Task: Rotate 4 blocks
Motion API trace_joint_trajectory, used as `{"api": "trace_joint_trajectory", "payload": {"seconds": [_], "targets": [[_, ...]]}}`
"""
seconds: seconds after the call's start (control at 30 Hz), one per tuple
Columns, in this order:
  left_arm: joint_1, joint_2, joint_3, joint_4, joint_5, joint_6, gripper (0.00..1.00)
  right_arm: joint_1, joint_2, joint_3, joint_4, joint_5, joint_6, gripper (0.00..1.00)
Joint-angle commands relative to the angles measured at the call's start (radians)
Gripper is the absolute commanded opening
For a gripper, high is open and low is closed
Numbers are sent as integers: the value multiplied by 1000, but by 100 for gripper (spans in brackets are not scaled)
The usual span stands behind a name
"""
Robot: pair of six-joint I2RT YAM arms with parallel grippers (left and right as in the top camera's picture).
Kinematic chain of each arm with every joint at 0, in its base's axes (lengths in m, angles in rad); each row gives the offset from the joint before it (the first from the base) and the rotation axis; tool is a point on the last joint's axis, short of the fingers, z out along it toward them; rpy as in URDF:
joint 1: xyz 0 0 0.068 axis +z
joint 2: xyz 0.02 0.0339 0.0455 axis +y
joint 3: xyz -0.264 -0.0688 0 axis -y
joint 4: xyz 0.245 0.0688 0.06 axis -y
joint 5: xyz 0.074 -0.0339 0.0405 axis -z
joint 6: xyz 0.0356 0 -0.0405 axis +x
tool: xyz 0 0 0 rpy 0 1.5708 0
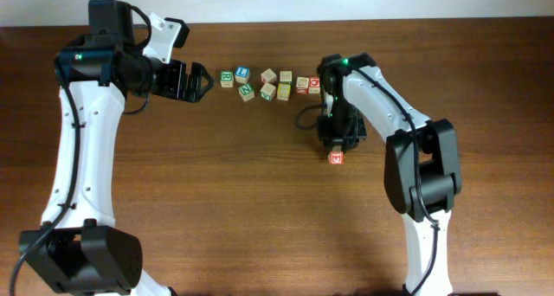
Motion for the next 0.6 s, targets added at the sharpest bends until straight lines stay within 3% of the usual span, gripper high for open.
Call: {"api": "trace_joint_trajectory", "payload": {"seconds": [0.0, 0.07, 0.17, 0.3, 0.57], "targets": [[5, -4, 18, 2, 3, 9, 99, -2, -22, -14, 23, 19, 8, 33], [5, -4, 18, 2, 3, 9, 99, -3, -22, -3, 31, 19, 8, 50], [5, -4, 18, 2, 3, 9, 99, -5, -22, 30, 35, 30, 8, 65], [5, -4, 18, 2, 3, 9, 99, -18, -22, 145, 83, 49, -11, 67], [5, -4, 18, 2, 3, 9, 99, -21, 14, 204, 488, 56, -2, 67]]}}
